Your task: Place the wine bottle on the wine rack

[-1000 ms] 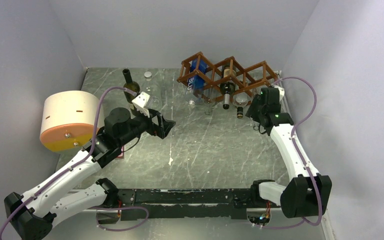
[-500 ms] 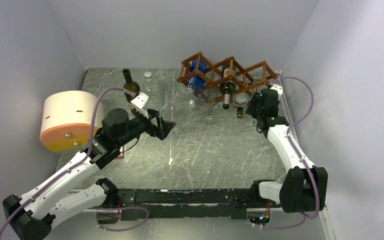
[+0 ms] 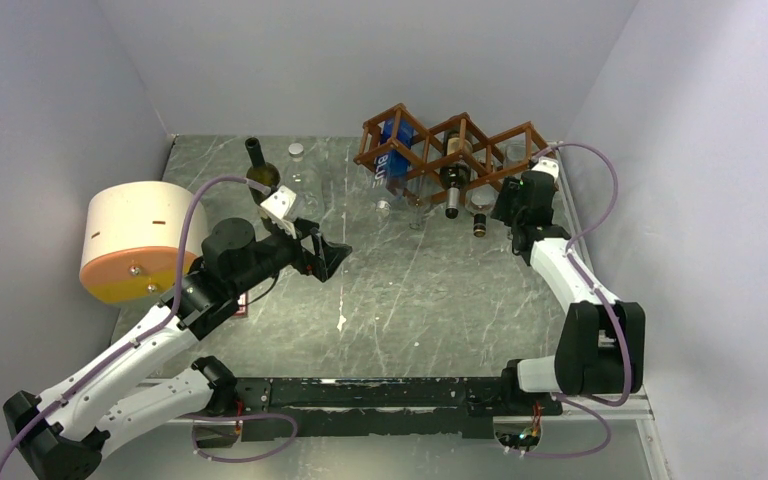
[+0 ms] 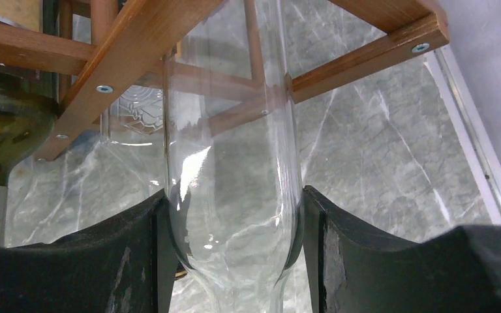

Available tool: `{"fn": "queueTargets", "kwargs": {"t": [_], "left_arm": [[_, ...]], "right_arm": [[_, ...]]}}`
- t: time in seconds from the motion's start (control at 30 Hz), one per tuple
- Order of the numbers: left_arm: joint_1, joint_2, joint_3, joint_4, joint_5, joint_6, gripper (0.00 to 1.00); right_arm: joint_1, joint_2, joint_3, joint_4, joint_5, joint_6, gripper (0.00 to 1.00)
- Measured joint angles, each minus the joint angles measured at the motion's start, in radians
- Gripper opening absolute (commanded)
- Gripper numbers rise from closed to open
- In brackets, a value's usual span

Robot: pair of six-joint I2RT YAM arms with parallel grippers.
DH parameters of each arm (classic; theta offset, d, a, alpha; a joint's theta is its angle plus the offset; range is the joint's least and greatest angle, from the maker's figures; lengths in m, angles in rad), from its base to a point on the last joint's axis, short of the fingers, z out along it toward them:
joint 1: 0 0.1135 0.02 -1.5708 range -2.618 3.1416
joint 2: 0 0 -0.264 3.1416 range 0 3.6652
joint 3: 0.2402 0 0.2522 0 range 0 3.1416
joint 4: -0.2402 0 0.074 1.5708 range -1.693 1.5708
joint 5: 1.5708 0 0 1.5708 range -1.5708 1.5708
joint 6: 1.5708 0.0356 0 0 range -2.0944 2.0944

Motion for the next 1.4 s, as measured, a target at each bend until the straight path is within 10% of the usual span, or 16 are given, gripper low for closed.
{"fn": "queueTargets", "kwargs": {"t": [0.37,1.07,1.17,1.4], "left_arm": [[-0.005,0.008,0.0,-0.001,0.0,0.003,0.99],[-0.008,0.079,0.048,-0.064,-0.063,0.007,0.99],[-0.011,0.121,0.087,-0.1,-0.088,0.01,0.99],[-0.012,0.195,0.157,-0.193,-0.172,-0.018,0.99]], "right_arm": [[0.0,0.046,0.013,0.056,0.017,-0.088,0.02],[0.004,0.161,0.133,0.063,0.075,-0.174,0.75],[0.007,0.158,0.133,0.095,0.081,-0.169,0.97],[0.007,0.141,0.133,0.106,0.104,-0.153,1.0]]}}
